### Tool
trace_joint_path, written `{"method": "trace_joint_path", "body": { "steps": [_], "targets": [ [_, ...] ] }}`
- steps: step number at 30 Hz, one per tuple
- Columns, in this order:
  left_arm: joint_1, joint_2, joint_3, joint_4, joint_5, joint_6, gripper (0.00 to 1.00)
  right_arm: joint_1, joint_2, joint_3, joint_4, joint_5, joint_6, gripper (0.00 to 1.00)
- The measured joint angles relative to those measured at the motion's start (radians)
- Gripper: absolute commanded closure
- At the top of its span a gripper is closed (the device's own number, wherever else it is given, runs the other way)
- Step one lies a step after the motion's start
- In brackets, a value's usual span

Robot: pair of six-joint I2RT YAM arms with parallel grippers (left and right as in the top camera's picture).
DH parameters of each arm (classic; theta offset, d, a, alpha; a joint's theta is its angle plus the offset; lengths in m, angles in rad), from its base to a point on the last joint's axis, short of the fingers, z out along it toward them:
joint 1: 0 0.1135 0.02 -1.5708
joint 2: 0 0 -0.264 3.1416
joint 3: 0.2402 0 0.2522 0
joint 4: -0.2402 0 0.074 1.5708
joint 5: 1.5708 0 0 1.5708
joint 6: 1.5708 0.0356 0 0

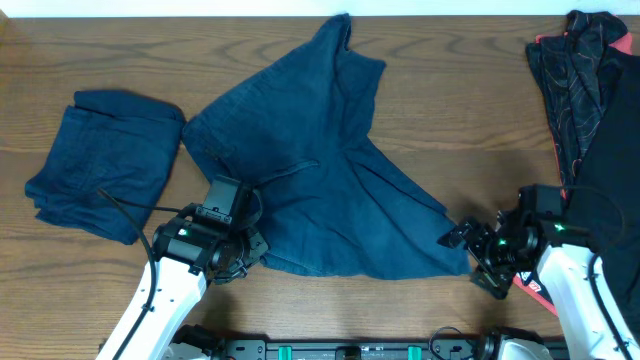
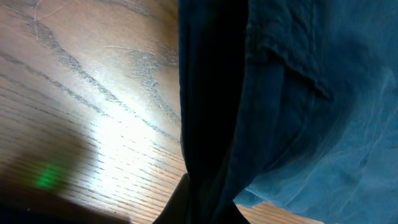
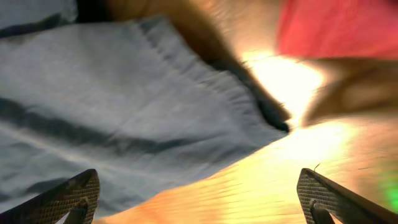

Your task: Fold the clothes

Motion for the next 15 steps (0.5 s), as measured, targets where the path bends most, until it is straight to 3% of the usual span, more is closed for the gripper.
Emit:
{"method": "trace_joint_path", "body": {
  "steps": [9, 15],
  "targets": [
    [0.0, 0.0, 0.0, -0.002, 0.0, 0.0, 0.94, 0.0, -0.002, -0.103, 0.129, 0.116, -0.017, 0.03],
    [0.001, 0.0, -0.001, -0.003, 0.0, 0.0, 0.94, -0.003, -0.034, -0.138, 0.273, 0.066, -0.011, 0.14]
  ]
}}
